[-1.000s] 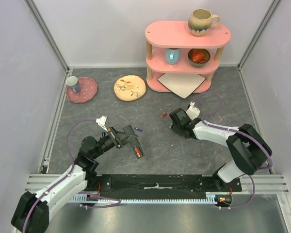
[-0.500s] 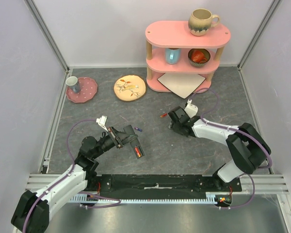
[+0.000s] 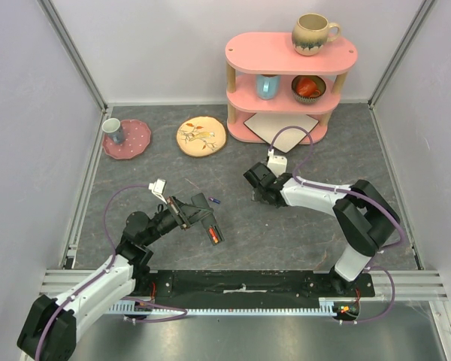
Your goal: Load the batteries into the remote control
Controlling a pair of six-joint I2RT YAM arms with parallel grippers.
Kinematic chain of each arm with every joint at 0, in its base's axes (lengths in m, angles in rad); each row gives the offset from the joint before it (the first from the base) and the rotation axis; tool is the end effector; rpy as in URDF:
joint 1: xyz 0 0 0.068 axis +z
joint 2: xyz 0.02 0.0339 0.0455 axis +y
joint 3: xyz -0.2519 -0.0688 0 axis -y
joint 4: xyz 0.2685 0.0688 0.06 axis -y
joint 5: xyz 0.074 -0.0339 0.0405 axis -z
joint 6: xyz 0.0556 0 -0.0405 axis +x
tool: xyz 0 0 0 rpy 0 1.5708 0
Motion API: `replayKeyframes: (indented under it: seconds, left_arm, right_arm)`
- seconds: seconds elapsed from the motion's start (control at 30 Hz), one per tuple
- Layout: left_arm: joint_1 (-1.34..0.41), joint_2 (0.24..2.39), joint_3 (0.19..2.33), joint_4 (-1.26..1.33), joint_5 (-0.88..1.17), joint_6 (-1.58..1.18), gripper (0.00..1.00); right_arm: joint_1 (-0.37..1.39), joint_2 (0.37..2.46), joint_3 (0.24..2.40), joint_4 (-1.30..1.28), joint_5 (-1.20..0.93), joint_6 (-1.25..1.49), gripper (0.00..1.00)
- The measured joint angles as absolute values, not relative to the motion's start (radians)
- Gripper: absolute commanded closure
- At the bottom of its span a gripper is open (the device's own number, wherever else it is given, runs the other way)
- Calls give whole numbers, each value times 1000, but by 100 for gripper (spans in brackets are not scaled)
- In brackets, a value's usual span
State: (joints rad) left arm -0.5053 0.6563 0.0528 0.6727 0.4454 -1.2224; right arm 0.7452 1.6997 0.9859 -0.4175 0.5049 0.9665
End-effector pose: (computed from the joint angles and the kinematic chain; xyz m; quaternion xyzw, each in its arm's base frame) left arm 0.1629 -0.1175 0.1728 -0.0823 0.6797 -0.6401 0.3486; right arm 0.2731 0.2154 0.1219 0.1585 0.9332 -0.0004 0.3225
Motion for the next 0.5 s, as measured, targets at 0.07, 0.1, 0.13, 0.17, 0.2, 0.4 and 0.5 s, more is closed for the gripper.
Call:
replayKeyframes:
  seconds: [0.07,0.1,0.13,0.17,0.2,0.4,0.5]
  left_arm:
    - [-505,646,52,673,445,-1222,98]
    - [-505,641,52,673,445,-1222,98]
    - [-505,638,52,673,445,-1222,98]
    - [-505,638,52,673,445,-1222,98]
    - [-505,638,52,673,445,-1222,98]
    - [-505,643,52,673,445,-1222,98]
    - [-505,643,52,673,445,-1222,98]
  right_arm:
    - [747,1700,986,-434,523,960,27]
    - [747,1700,986,-438,533,957,27]
    - [747,1700,986,-443,542,955,26]
    - [747,1700,986,-449,551,952,26]
    - [746,1700,986,-453,558,951,26]
    - [746,1700,986,-468,578,950,26]
    - [746,1700,986,-468,578,951,27]
